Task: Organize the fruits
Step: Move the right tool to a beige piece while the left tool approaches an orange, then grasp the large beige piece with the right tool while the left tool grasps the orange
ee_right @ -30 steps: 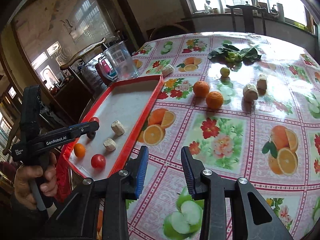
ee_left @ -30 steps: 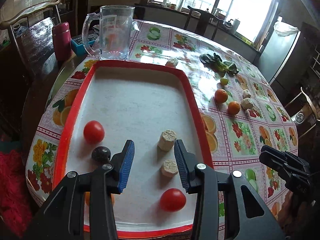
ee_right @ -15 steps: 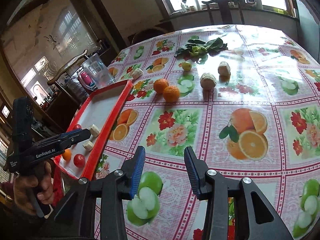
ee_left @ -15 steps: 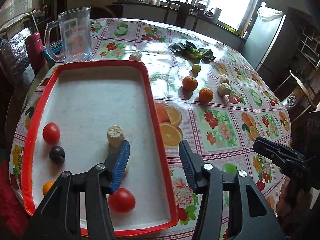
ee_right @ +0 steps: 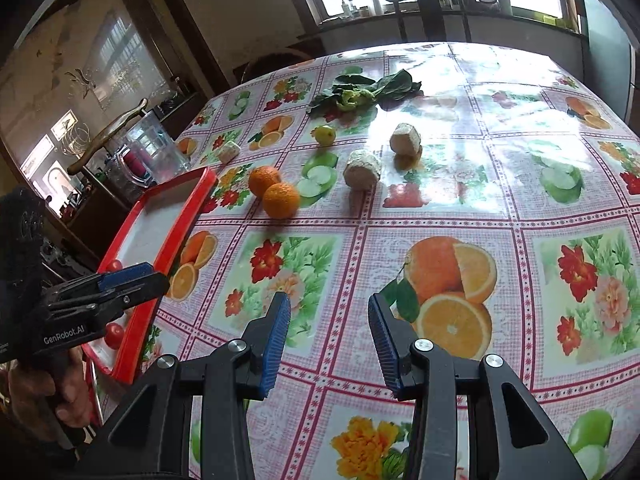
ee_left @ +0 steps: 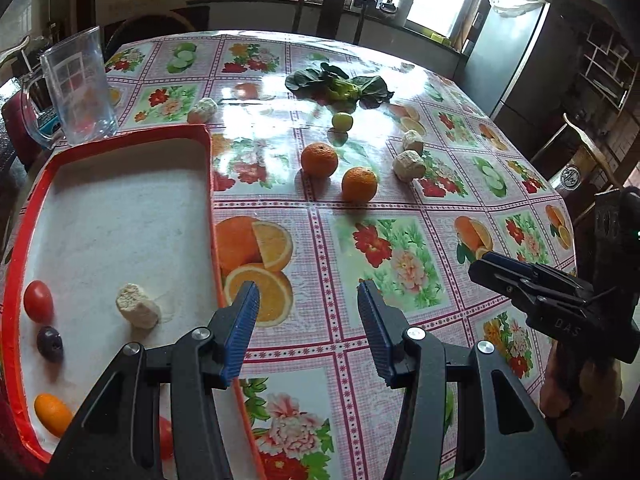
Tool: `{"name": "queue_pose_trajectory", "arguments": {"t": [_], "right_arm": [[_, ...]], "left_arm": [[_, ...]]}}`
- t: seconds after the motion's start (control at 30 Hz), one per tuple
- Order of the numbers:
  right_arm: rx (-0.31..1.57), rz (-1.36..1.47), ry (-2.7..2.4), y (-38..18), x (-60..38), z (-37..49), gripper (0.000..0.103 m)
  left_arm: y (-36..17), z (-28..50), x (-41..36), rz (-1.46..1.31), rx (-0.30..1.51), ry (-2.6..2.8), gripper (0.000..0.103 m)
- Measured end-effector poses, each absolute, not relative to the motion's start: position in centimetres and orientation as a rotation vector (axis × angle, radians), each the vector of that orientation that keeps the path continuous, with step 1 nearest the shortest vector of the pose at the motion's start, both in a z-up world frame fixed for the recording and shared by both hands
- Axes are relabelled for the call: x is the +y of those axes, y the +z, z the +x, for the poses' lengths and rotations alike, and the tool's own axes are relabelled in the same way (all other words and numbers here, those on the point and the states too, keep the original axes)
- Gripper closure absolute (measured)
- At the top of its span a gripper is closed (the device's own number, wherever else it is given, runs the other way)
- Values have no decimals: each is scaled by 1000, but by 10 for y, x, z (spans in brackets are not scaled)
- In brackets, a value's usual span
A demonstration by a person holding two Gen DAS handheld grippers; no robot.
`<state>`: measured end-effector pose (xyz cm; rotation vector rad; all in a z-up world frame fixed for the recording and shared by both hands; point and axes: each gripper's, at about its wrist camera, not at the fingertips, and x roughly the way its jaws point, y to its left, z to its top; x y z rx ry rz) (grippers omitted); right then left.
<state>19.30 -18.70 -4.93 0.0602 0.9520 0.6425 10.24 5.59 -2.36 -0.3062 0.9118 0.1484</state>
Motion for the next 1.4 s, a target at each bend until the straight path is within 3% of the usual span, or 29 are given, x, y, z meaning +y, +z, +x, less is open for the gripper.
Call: {"name": "queue_pose_trajectory", "arguments": {"t": [0.83,0.9,0.93,1.0,1.4], "right_arm": [[957,90,465,-69,-151,354,60],[939,68,461,-71,-146,355,64],[938,55,461,-71,-144,356,71],[934,45,455,-70,-144,354,72],[874,108,561,-32,-169,270,73]], "left_arm": [[-57,226,43,-290,940,88,53],[-57,226,41,-268,927,85,57],[-57,227,40,-256,922,87,62],[-57,227,41,-259,918,67,73],[-40,183,43,-321,886,53,73]]}}
